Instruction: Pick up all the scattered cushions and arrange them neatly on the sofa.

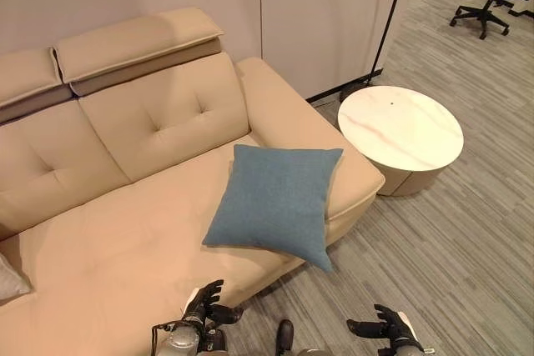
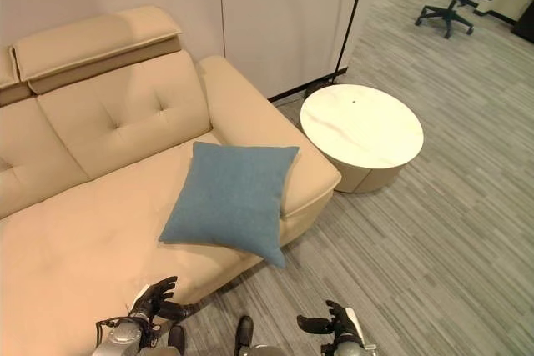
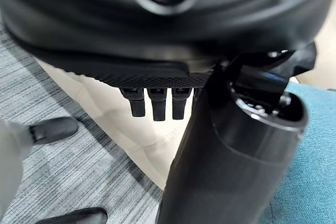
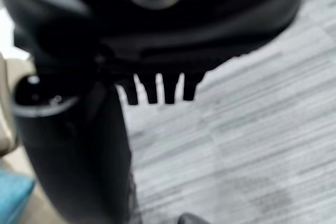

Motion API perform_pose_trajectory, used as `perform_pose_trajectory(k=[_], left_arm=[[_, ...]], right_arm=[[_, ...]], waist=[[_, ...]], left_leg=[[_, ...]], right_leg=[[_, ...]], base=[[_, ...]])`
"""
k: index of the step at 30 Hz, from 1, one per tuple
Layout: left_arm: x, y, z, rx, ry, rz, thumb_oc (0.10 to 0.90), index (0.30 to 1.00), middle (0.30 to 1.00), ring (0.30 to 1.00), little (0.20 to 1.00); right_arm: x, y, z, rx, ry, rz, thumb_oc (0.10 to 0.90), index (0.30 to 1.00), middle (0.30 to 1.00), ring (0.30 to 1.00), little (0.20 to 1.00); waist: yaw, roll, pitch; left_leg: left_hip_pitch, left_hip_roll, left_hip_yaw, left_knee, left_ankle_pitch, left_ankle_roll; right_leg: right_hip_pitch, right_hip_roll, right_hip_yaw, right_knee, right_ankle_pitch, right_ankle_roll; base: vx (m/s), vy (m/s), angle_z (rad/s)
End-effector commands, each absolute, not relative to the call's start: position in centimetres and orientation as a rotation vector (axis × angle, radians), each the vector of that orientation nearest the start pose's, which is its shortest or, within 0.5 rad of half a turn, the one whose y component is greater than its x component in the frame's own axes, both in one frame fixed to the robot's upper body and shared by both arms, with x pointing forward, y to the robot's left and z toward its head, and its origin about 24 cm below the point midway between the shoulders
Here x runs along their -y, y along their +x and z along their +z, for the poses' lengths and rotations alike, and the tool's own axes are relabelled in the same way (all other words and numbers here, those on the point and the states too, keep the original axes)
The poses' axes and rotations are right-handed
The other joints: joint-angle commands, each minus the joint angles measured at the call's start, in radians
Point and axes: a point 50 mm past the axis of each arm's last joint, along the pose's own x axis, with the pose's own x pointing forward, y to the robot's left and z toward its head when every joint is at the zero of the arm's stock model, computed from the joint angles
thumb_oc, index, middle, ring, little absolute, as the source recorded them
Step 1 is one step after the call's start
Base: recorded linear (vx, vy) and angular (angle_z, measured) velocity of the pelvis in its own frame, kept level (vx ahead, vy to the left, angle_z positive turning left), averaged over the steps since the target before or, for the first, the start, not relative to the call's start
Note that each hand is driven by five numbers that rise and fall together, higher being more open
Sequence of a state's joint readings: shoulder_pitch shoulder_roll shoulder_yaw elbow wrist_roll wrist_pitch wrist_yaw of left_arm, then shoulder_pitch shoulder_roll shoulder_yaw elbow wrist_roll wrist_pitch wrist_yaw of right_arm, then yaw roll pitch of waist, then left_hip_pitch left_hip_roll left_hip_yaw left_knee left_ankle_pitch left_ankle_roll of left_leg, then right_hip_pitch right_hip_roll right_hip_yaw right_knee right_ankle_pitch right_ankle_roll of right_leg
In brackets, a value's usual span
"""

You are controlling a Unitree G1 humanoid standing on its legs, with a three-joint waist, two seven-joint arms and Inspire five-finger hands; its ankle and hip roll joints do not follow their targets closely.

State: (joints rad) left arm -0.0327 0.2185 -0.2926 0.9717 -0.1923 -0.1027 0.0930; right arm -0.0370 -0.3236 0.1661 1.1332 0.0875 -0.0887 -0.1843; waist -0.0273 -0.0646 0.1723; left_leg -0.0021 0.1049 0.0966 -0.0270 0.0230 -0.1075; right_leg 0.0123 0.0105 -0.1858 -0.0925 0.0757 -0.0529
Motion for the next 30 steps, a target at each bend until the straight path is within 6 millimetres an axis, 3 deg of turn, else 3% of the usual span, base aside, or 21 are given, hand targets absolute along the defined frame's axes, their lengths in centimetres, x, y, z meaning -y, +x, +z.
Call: perform_pose_trajectory(k=[1,7,9,10,13,15,20,22,30], left_arm=[[-20.5,17.6,-12.2,-0.767,0.237,0.026,0.800,0.900,0.900,0.900,0.900],[-21.8,17.4,-11.8,-0.751,0.260,0.041,0.800,0.900,0.900,0.900,0.900],[-22.3,17.5,-11.5,-0.730,0.259,0.049,0.800,0.900,0.900,0.900,0.900],[-22.3,17.5,-11.5,-0.730,0.259,0.049,0.800,0.900,0.900,0.900,0.900],[-22.4,17.5,-11.1,-0.705,0.250,0.052,0.800,0.900,0.900,0.900,0.900],[-22.5,17.4,-11.0,-0.702,0.243,0.056,0.800,0.900,0.900,0.900,0.900],[-22.4,17.3,-10.8,-0.682,0.210,0.067,0.800,0.900,0.900,0.900,0.900],[-22.3,17.3,-10.6,-0.669,0.190,0.072,0.800,0.900,0.900,0.900,0.900],[-22.3,18.0,-9.8,-0.618,0.165,0.079,0.800,0.900,0.900,0.900,0.900]], right_arm=[[29.4,12.4,-12.6,-0.965,-0.489,-0.322,0.800,0.900,0.900,0.900,0.900],[32.6,14.7,-10.0,-0.852,-0.538,-0.412,0.800,0.900,0.900,0.900,0.900],[34.5,16.5,-7.6,-0.748,-0.535,-0.483,0.800,0.900,0.900,0.900,0.900],[34.5,16.5,-7.6,-0.748,-0.535,-0.484,0.800,0.900,0.900,0.900,0.900],[35.8,19.6,-4.3,-0.571,-0.467,-0.583,0.800,0.900,0.900,0.900,0.900],[35.9,20.3,-3.4,-0.522,-0.450,-0.599,0.800,0.900,0.900,0.900,0.900],[35.1,23.7,0.1,-0.311,-0.349,-0.628,0.800,0.900,0.900,0.900,0.900],[33.8,25.4,1.4,-0.206,-0.223,-0.629,0.800,0.900,0.900,0.900,0.900],[30.3,28.3,2.1,-0.104,0.017,-0.570,0.800,0.900,0.900,0.900,0.900]], waist=[[-0.003,-0.013,-0.051],[0.006,-0.019,-0.054],[0.009,-0.021,-0.054],[0.010,-0.020,-0.054],[0.015,-0.013,-0.050],[0.017,-0.010,-0.049],[0.028,0.005,-0.040],[0.039,0.014,-0.022],[0.070,0.030,0.017]], left_leg=[[-0.029,-0.057,-0.004,0.062,-0.037,0.043],[-0.003,-0.075,0.006,0.032,-0.047,0.054],[-0.003,-0.083,0.010,0.021,-0.052,0.059],[-0.003,-0.083,0.011,0.021,-0.052,0.059],[-0.015,-0.090,0.013,0.011,-0.055,0.065],[-0.018,-0.091,0.014,0.007,-0.055,0.066],[-0.031,-0.097,0.009,-0.012,-0.051,0.067],[-0.049,-0.101,-0.001,-0.011,-0.050,0.069],[-0.124,-0.108,-0.028,-0.006,-0.032,0.068]], right_leg=[[0.029,-0.058,0.037,0.047,-0.104,0.145],[0.029,-0.076,0.050,0.053,-0.100,0.157],[0.020,-0.084,0.056,0.048,-0.092,0.167],[0.019,-0.084,0.056,0.048,-0.092,0.167],[-0.001,-0.092,0.065,0.043,-0.081,0.179],[-0.007,-0.094,0.067,0.041,-0.079,0.181],[-0.030,-0.100,0.066,0.032,-0.072,0.185],[-0.049,-0.102,0.063,0.031,-0.069,0.186],[-0.114,-0.109,0.045,0.032,-0.056,0.184]], base=[[0.10,0.081,-0.04],[0.07,0.075,-0.06],[0.05,0.083,0.00],[0.04,0.070,-0.06],[0.02,0.070,-0.08],[0.01,0.056,-0.05],[0.01,0.049,-0.03],[-0.03,0.037,0.05],[-0.05,0.010,0.12]])
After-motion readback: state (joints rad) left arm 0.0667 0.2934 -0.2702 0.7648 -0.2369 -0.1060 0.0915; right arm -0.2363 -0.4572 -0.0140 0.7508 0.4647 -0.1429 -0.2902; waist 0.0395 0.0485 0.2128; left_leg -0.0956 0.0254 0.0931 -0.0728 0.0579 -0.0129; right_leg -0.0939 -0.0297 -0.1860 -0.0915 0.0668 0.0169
